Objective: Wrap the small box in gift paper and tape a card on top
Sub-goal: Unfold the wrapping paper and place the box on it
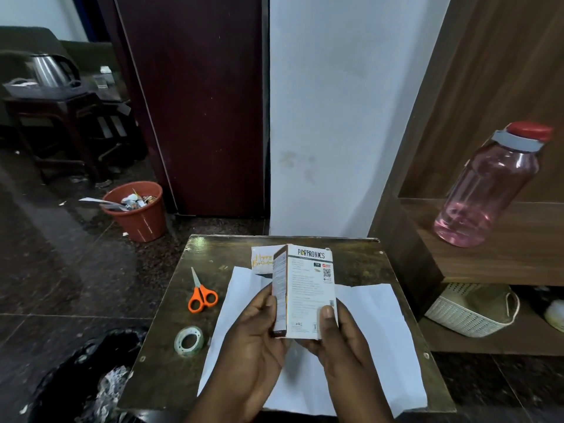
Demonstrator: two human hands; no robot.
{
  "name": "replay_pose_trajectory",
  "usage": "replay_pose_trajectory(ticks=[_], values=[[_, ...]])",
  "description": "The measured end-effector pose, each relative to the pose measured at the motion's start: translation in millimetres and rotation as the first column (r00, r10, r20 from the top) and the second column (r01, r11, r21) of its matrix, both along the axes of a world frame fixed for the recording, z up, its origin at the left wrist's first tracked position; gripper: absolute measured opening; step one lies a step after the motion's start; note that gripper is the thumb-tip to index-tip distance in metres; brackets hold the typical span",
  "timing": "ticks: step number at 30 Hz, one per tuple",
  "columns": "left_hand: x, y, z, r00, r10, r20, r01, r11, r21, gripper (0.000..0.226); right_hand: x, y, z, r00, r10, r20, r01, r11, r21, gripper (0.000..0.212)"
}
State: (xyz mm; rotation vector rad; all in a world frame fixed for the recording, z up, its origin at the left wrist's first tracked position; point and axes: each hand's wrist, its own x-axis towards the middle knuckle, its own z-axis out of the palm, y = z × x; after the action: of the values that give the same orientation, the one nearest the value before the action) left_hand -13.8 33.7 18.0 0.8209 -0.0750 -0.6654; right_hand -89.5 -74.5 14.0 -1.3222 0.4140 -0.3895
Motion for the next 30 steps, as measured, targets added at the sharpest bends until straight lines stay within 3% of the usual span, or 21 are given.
replay_pose_trajectory(ticks=[3,5,8,13,17,19,21,25,27,30], values=[[0.3,-3.5,-1.1,0.962,0.023,0.272,-0.101,0.955,0.278,0.05,1.8,-0.7,-3.0,0.993,-0.12,0.009,0.12,0.992,-0.027,0.034],[-1.4,-3.4,-1.0,0.94,0.019,0.341,-0.145,0.925,0.35,0.054,1.6,-3.1,-3.4,0.977,-0.211,-0.007,0.21,0.974,-0.088,0.038],[-1.2,-2.9,-4.5,0.949,0.06,0.31,-0.173,0.92,0.353,0.039,0.5,-4.4,-2.4,0.966,-0.259,-0.016,0.255,0.958,-0.127,0.042],[-4.2,-1.1,0.3,0.948,0.022,0.318,-0.141,0.923,0.357,0.038,-0.2,-2.7,-1.0,0.97,-0.234,-0.059,0.225,0.965,-0.135,0.042],[-8.7,0.2,8.8,0.93,-0.073,0.359,-0.081,0.914,0.397,0.035,0.8,-5.4,1.3,0.96,-0.232,-0.155,0.212,0.968,-0.137,0.035],[-6.4,1.9,7.0,0.923,-0.055,0.381,-0.13,0.887,0.442,0.033,-1.2,-11.0,3.7,0.941,-0.265,-0.21,0.238,0.96,-0.148,0.024],[-1.8,3.8,4.3,0.881,-0.003,0.473,-0.273,0.813,0.514,0.029,-6.3,-19.3,9.7,0.915,-0.315,-0.251,0.28,0.946,-0.165,0.02],[8.0,18.3,1.8,0.732,0.034,0.68,-0.585,0.542,0.603,0.022,-18.1,-33.3,15.8,0.849,-0.315,-0.424,0.252,0.947,-0.2,0.019],[13.2,26.3,-3.2,0.693,-0.082,0.716,-0.639,0.391,0.663,0.031,-20.6,-34.9,14.4,0.804,-0.317,-0.503,0.222,0.945,-0.241,0.021],[14.2,27.9,-10.2,0.733,-0.245,0.634,-0.591,0.231,0.773,0.05,-20.3,-32.8,15.1,0.789,-0.292,-0.541,0.139,0.942,-0.307,0.023]])
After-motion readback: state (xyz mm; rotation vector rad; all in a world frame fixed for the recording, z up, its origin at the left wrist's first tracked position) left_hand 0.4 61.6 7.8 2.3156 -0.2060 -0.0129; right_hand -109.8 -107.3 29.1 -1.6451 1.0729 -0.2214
